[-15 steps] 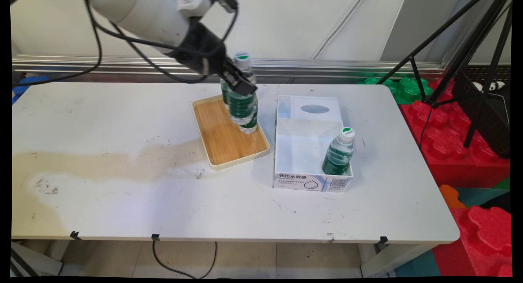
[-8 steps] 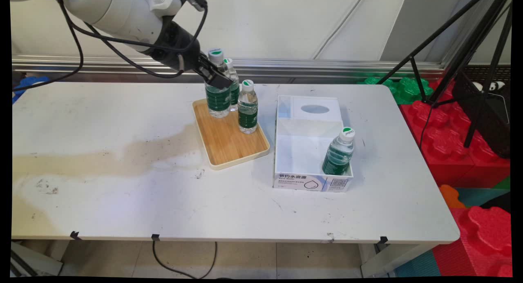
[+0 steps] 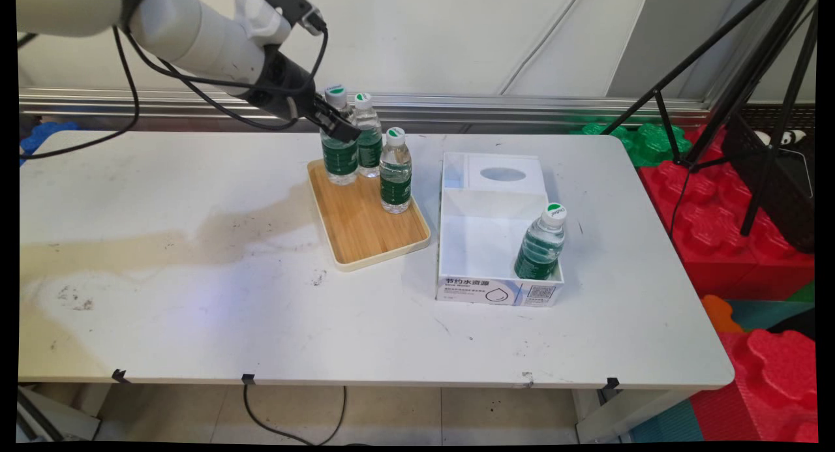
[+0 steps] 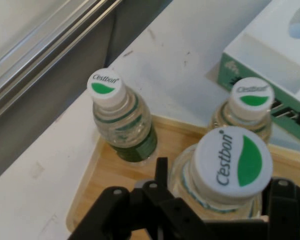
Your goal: Place the picked object on the tray
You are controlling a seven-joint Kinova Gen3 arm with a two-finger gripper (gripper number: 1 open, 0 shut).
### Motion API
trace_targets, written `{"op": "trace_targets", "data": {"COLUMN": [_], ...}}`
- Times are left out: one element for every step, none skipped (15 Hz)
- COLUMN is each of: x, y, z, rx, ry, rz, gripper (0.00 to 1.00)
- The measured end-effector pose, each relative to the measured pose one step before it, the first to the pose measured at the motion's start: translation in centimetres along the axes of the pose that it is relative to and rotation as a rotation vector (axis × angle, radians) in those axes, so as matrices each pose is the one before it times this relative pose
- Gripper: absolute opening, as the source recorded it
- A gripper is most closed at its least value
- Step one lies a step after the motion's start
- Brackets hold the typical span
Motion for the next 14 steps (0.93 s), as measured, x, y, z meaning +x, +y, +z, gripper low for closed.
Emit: {"op": "trace_targets", "data": {"x": [-0.225, -0.222, -0.197, -0.178, -0.136, -0.207, -0.145, -0.241, -0.176, -0.285, -0.181, -0.289, -0.187, -0.245], "y": [-0.321, -0.295, -0.245, -0.166, -0.094, -0.101, -0.069, -0.095, -0.052, -0.082, -0.052, -0.085, -0.066, -0.078], "z": [0.895, 0.899, 0.94, 0.781, 0.485, 0.717, 0.454, 0.634, 0.398, 0.544, 0.343, 0.445, 0.264, 0.368], "rx": [0.00234, 0.00136, -0.0004, -0.00106, -0.001, -0.00277, -0.002, -0.00341, -0.00261, -0.00408, -0.00261, -0.00371, -0.00213, -0.00312], "ry": [-0.0026, -0.00201, -0.00241, -0.00269, -0.00218, -0.004, -0.00292, -0.00459, -0.00323, -0.00485, -0.00283, -0.00357, -0.00144, -0.00119], "rz": [-0.00303, -0.00155, -0.0003, 0.00023, 0.00032, 0.00104, 0.00097, 0.00168, 0.00142, 0.00248, 0.00176, 0.00245, 0.00172, 0.00216], "gripper": [0.0, 0.0, 0.0, 0.0, 0.0, 0.0, 0.0, 0.0, 0.0, 0.0, 0.0, 0.0, 0.0, 0.0]}}
